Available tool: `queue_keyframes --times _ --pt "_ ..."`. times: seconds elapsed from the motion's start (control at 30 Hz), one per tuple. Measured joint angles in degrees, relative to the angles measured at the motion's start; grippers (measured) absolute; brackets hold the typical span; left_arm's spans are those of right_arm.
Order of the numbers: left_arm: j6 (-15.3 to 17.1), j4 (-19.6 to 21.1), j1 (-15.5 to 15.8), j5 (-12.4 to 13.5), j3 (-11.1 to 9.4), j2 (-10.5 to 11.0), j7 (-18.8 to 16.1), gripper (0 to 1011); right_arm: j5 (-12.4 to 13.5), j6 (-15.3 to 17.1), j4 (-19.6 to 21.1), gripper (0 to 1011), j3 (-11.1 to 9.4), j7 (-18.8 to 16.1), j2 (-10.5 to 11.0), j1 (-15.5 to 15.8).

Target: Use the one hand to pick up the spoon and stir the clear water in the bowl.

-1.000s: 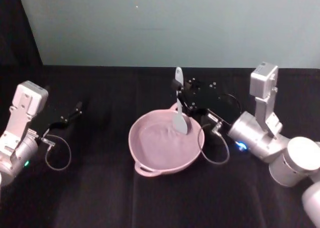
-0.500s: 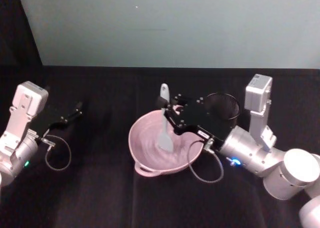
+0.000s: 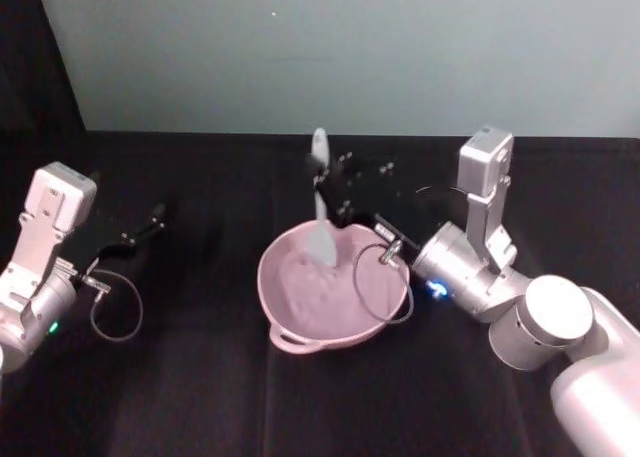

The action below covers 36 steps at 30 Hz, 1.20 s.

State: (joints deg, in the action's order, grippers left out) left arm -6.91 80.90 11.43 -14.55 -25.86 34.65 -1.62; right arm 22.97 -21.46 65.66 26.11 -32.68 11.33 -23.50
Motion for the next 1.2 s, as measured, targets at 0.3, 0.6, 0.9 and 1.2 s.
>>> queue_keyframes --times 0.3,0.6,0.9,1.2 --pt "0.0 0.0 0.0 0.0 0.0 0.0 0.0 1011 -0.9 0.0 0.0 136 -3.0 0.8 1.6 -0.1" --pt "0.0 0.0 0.0 0.0 0.0 0.0 0.0 1011 1.9 4.8 7.4 136 -3.7 -2.2 5.4 4.5" --pt "0.0 0.0 0.0 0.0 0.0 0.0 0.0 1011 4.8 7.4 10.6 136 -1.8 -3.3 5.3 6.8" --pt "0.0 0.0 0.0 0.0 0.0 0.0 0.0 1011 3.8 5.4 4.3 136 -0.4 -0.4 0.5 2.8"
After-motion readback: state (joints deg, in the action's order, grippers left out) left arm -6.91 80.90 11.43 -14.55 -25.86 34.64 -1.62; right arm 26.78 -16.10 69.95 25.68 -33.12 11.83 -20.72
